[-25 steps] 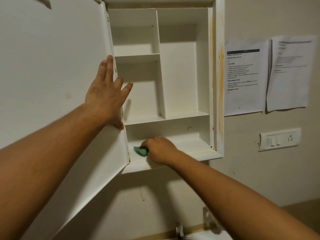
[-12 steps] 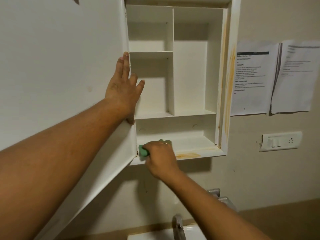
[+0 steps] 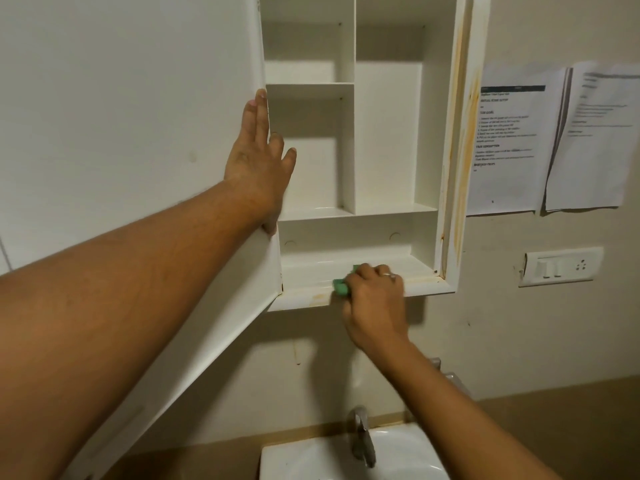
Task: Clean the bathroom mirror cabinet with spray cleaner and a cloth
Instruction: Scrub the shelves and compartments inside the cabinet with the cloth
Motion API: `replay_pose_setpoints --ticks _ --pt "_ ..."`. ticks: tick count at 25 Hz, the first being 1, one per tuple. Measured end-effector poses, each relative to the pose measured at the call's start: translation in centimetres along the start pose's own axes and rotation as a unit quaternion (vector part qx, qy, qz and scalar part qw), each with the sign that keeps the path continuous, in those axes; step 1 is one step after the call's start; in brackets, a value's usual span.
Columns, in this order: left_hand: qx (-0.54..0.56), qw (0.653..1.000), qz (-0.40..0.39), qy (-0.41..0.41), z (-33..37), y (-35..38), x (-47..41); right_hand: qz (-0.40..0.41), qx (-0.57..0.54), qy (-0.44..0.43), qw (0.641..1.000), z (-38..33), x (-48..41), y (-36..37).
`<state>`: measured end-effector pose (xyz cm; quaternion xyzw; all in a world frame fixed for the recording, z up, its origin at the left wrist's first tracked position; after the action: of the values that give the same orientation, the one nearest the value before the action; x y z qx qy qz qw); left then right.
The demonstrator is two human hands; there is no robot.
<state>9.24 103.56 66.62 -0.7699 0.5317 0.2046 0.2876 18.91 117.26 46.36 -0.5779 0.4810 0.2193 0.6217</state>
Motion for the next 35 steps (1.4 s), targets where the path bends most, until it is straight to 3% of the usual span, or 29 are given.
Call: replay_pose_setpoints --ticks 4,7,10,12,18,20,23,26,29,32,35 --pt "0.004 1.0 -0.003 0.002 0.1 0.0 0.4 -0.054 -0.092 -0.071 0.992 -8.5 0.3 1.3" --pt "0.009 1.0 0.005 0.001 -0.2 -0.1 0.6 -0.063 0.027 -0.146 0.987 -4.7 -0.5 0.0" --pt "0.008 1.0 0.002 0.009 -0.1 0.1 0.9 -0.074 0.153 -0.03 0.985 1.4 -1.5 -1.7" --pt "0.009 1.0 -0.003 0.008 0.0 0.2 1.0 -0.074 0.181 0.007 0.981 1.0 -1.4 -1.7" --pt "0.012 1.0 -0.009 0.001 0.2 0.1 1.2 -0.09 -0.012 -0.035 0.995 -9.5 -0.1 0.9" --pt "0.014 1.0 -0.006 0.003 0.1 0.1 1.3 -0.078 0.022 -0.066 0.995 -6.6 -0.3 0.4" --pt "0.014 1.0 -0.008 0.006 0.2 0.1 1.2 -0.071 0.1 -0.001 0.992 -0.8 -0.7 -1.2" --pt "0.024 1.0 -0.016 0.005 0.4 0.0 1.2 -0.077 0.135 0.015 0.988 -3.7 -0.9 -0.8" --pt "0.018 1.0 -0.02 0.004 0.5 0.1 1.3 -0.074 0.034 -0.015 0.997 -9.0 0.0 0.9" --pt "0.016 1.0 -0.013 0.001 0.5 0.0 1.4 -0.058 0.03 -0.089 0.994 -6.1 0.4 0.3" --pt "0.028 1.0 -0.008 0.002 0.5 -0.1 1.4 -0.061 0.113 -0.041 0.991 -2.3 -0.6 -0.7"
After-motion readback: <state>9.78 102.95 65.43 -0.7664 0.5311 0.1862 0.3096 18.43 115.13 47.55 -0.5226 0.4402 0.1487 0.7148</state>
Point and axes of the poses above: each hand's wrist, its own x-axis away from the middle knuckle, its own y-axis out of the palm, z = x × y, the point moved 2 cm from there along -x, towards the middle knuckle, and after that the axes turned 13 degrees about z, right-handed, at the moved point
